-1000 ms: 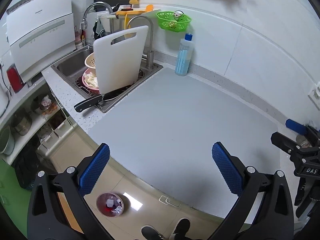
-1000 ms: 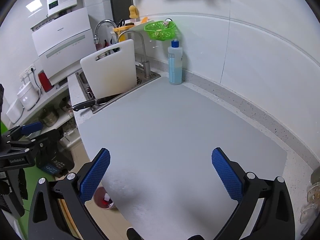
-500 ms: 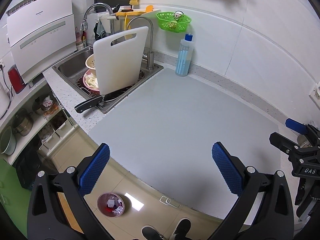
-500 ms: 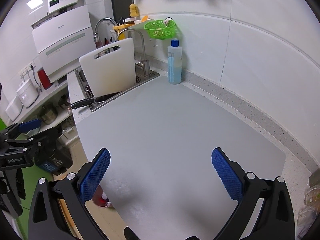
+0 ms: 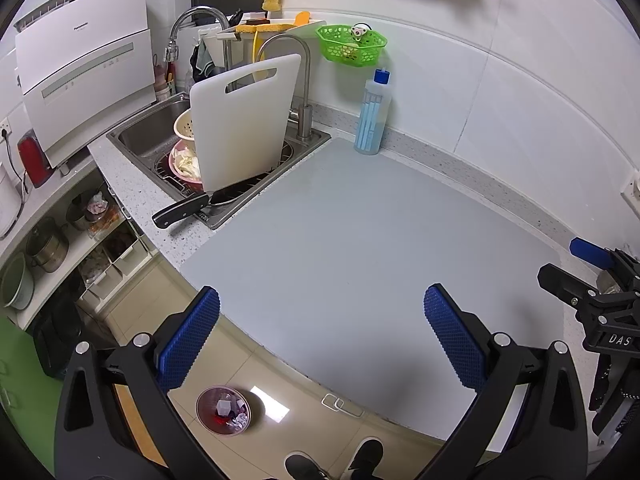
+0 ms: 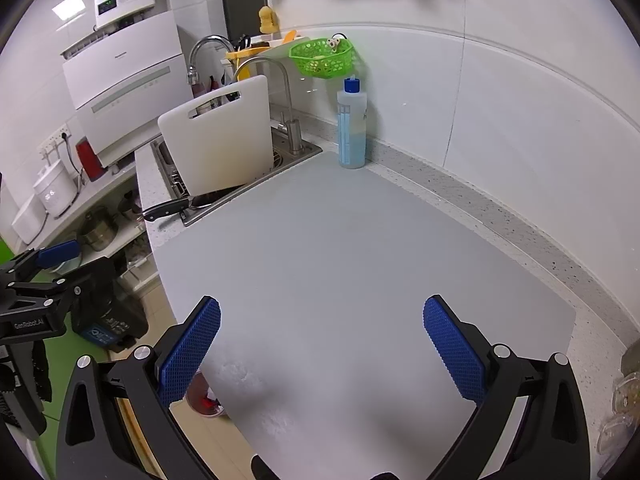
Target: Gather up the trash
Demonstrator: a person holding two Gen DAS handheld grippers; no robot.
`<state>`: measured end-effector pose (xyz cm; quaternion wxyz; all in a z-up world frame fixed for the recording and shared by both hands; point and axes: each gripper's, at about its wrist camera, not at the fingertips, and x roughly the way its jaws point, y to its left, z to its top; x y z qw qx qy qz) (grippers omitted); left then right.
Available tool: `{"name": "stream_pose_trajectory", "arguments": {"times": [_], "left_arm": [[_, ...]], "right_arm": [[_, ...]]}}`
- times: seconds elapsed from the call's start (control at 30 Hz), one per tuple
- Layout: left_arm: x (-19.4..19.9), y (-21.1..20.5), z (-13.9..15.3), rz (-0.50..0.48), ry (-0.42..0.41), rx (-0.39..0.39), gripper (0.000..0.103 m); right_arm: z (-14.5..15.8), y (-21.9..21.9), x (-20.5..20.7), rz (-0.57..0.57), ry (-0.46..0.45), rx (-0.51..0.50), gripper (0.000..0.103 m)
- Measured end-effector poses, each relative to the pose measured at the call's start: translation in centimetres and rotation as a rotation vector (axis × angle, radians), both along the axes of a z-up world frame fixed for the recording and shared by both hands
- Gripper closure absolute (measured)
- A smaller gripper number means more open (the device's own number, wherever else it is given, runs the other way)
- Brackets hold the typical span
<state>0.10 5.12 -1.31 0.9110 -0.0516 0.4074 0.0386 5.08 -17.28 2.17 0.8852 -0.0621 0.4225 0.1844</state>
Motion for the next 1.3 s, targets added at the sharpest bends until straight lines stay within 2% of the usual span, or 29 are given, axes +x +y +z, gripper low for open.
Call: {"name": "stream_pose_trajectory", "arguments": {"times": [1.0, 1.2, 1.3], "left_arm": [[0.6, 0.4, 0.1, 0.004, 0.005, -0.003, 0.003], [0.4, 1.1, -0.1, 0.015, 0.008, -0.016, 0.003], [0.5, 1.4, -0.3, 0.001, 0.016, -0.052, 0.003]], "right_arm": [[-0.2, 0.4, 0.1, -0.001, 0.013, 0.002, 0.006], [-0.3, 0.4, 0.1, 0.002, 0.013, 0.001, 0.006], [-0.3, 0.4, 0.2, 0.003, 0.014, 0.001, 0.006]]}}
